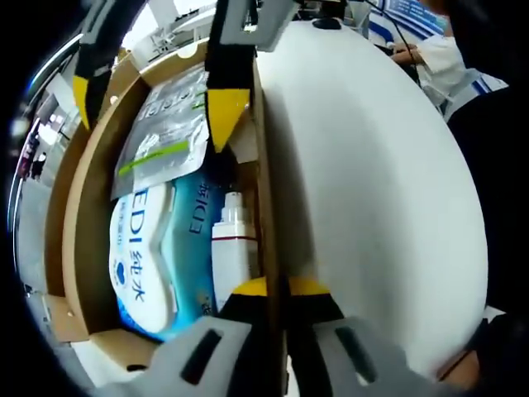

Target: Operate the shoe box by opening the lid, removing the specified soft item, and placing it in the target area until the item is outside and the box remains undamaged.

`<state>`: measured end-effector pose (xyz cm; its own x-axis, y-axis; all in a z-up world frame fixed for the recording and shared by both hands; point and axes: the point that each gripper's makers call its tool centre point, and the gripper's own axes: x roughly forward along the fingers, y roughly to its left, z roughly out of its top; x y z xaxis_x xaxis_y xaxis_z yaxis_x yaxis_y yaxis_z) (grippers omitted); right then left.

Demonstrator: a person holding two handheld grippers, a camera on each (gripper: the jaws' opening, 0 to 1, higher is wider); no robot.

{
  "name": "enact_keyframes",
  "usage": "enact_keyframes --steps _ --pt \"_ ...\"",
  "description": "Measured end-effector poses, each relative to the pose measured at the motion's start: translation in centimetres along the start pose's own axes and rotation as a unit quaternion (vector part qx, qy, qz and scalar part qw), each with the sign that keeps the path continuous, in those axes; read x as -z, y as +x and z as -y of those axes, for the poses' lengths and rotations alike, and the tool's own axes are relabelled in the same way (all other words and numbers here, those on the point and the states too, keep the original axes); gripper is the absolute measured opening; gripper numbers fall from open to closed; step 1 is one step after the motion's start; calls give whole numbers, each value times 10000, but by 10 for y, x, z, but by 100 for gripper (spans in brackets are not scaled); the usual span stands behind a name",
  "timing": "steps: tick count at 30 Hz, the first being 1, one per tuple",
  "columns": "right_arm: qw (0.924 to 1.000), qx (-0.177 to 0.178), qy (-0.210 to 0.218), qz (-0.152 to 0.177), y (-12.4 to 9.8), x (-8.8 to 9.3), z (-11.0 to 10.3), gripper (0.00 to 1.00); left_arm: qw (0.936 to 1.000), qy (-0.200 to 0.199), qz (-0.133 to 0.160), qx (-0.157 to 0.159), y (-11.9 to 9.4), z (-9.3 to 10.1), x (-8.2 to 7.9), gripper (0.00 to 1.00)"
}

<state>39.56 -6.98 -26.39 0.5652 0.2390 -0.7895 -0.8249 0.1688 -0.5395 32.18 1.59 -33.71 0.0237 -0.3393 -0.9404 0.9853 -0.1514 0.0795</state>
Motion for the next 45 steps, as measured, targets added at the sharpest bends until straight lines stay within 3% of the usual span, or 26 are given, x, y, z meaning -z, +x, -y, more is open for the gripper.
enact_keyframes --steps 7,13,23,26,37,40,45 --pt "9991 417 112 49 -14 -4 12 66 10000 8 4 0 0 0 0 2" --pt "9969 774 -128 17 -22 -3 16 64 10000 17 2 -3 0 0 0 2" --pt "9919 1252 -129 148 -34 -3 27 61 10000 32 11 4 1 -2 1 2" --pt "9893 1401 -402 -26 -34 1 25 59 10000 40 13 1 1 -2 1 2" --pt "9820 1824 -453 -191 -42 21 35 59 10000 41 11 -2 0 -1 0 2" --pt "9771 1988 -680 -347 -45 26 38 59 10000 42 18 1 -1 0 0 2" --pt "9792 1924 -467 -449 -36 43 39 59 10000 42 11 -1 -1 0 0 2"
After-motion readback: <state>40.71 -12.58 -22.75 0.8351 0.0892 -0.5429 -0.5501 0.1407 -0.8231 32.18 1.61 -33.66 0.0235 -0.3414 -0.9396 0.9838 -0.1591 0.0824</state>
